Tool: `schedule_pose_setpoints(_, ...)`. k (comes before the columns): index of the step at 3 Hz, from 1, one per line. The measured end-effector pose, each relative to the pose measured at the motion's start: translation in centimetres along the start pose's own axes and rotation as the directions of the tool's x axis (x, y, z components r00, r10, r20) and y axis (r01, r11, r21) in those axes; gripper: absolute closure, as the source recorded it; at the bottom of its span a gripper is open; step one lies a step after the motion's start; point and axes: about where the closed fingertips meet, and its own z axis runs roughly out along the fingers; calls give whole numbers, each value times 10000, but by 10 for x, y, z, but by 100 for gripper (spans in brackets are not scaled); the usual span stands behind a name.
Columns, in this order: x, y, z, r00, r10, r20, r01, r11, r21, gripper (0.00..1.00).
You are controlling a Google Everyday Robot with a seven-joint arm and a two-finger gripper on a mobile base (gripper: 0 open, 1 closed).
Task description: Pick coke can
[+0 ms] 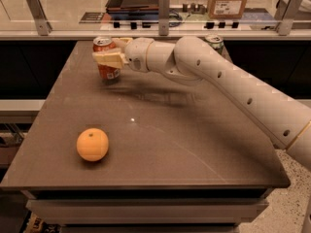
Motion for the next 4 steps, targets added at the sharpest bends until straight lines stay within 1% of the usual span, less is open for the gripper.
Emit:
schedule_pose_setpoints(2,-45,-21,-16,9978,-664,60,664,9978,87,100)
schedule_pose_setpoints(3,-69,-27,-24,9932,-1149,194,1145,9932,201,100)
schedule_pose_setpoints(4,-86,-29,-28,9870,-1570,356,1560,9874,281,100)
